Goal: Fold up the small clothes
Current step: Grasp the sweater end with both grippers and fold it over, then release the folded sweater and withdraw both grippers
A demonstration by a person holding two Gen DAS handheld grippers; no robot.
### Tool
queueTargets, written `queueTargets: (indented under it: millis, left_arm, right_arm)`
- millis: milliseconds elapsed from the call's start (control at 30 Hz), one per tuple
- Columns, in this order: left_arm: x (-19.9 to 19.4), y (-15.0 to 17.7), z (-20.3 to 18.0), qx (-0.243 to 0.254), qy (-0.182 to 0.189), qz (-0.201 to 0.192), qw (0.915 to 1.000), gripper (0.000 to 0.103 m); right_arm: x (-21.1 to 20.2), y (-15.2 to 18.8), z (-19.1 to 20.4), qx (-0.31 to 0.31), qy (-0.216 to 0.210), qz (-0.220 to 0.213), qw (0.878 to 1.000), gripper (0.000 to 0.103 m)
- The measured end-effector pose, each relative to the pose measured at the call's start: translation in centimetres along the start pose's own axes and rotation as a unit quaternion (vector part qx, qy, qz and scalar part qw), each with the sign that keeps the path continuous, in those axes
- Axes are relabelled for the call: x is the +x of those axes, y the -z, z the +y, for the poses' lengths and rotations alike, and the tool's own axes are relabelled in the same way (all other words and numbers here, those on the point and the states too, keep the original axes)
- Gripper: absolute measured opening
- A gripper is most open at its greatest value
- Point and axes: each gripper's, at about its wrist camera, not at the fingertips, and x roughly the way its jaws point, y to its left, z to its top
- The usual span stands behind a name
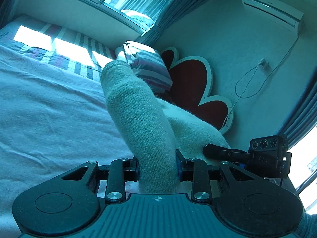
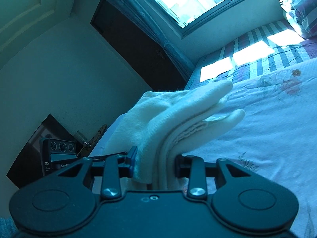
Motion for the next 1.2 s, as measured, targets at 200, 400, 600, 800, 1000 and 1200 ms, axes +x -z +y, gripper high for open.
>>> queueTargets:
  millis: [200,400,600,800,1000,1200]
  left_arm:
    - [-0.2,1.3,5.4,-0.033,-0.009,0.006,0.9994,0.032]
    - [2.3,4.1,10.4,-0.091,-0.028,0.059,0.9937,0.033]
    - [1.9,6.2,10.9,-0.101,-0.017,0.055,0.9932,0.045]
    - [-0.4,9.2,9.9,-0.101,0.004,0.086,0.9911,0.046]
    - [-0.3,10.5,9.5,-0.158,0.022,0.111,0.9809,0.046]
    - [-2.1,13.1,7.0,-0.122,-0.038,0.128,0.9835,0.036]
  right_arm:
    - [4.9,1.3,0.1,0.014,0.003,0.021,1.0,0.034]
    - [8.4,3.6,-2.0,0.065,0.021,0.059,0.996,0.035]
    - [8.1,6.5,-3.8,0.096,0.068,0.07,0.991,0.061]
    - [4.7,8.8,-4.2,0.128,0.045,0.099,0.986,0.062]
    - [3.5,12.2,-5.2,0.294,0.045,0.111,0.948,0.019]
    - [1.6,15.0,-3.0,0.339,0.098,0.077,0.932,0.018]
